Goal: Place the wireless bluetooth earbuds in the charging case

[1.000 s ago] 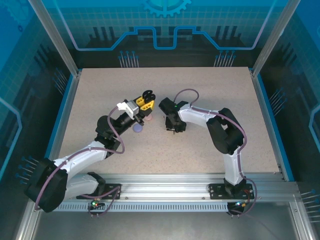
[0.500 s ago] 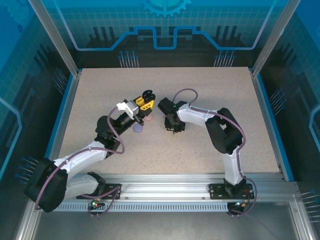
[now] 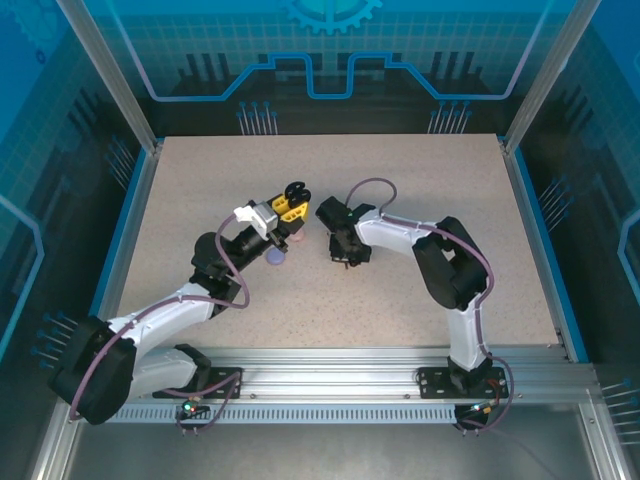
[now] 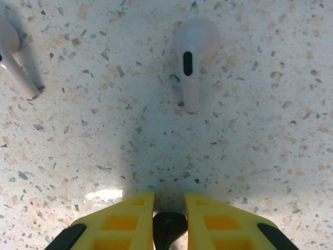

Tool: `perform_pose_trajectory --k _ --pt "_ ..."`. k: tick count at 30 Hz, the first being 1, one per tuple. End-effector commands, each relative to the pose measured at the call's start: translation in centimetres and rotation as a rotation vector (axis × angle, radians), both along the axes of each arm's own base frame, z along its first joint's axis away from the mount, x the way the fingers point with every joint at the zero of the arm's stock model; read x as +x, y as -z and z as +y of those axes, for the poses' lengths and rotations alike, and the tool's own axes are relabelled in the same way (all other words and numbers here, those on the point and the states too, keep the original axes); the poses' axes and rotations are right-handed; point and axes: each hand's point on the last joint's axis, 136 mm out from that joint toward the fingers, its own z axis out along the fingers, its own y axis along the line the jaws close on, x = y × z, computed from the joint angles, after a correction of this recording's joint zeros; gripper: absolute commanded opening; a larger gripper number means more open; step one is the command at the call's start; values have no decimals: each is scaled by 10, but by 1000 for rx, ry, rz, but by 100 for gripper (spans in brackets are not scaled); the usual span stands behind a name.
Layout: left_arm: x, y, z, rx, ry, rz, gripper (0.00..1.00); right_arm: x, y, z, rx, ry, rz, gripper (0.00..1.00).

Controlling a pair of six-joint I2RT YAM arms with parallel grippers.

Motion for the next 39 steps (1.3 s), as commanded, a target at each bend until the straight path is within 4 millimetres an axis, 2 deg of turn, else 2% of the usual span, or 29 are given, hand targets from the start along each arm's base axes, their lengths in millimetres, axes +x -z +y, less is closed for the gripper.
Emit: perform_pose_trajectory --k 1,5,9,15,22,31,36,39 --pt "-5 -10 3 -25 -10 -43 0 1 -25 -2 13 -7 -67 19" --pt "-5 -11 3 -26 -10 -46 0 5 -51 -6 39 -3 -135 18" --pt "-3 -11 3 -31 -10 -45 0 12 -86 -9 78 -3 -223 18" --pt "-2 -10 2 -40 -2 -40 0 24 -161 -10 152 -32 -401 18" --pt "-2 -10 -1 -46 14 -40 0 24 -250 -8 241 -79 -595 18" --pt "1 -1 -5 -29 27 -13 0 5 -342 11 330 -194 -839 18" --pt "4 5 -8 -22 37 10 0 -10 -377 23 376 -253 -944 18" --pt "5 9 -9 -15 39 19 0 -19 -388 32 396 -292 -980 18"
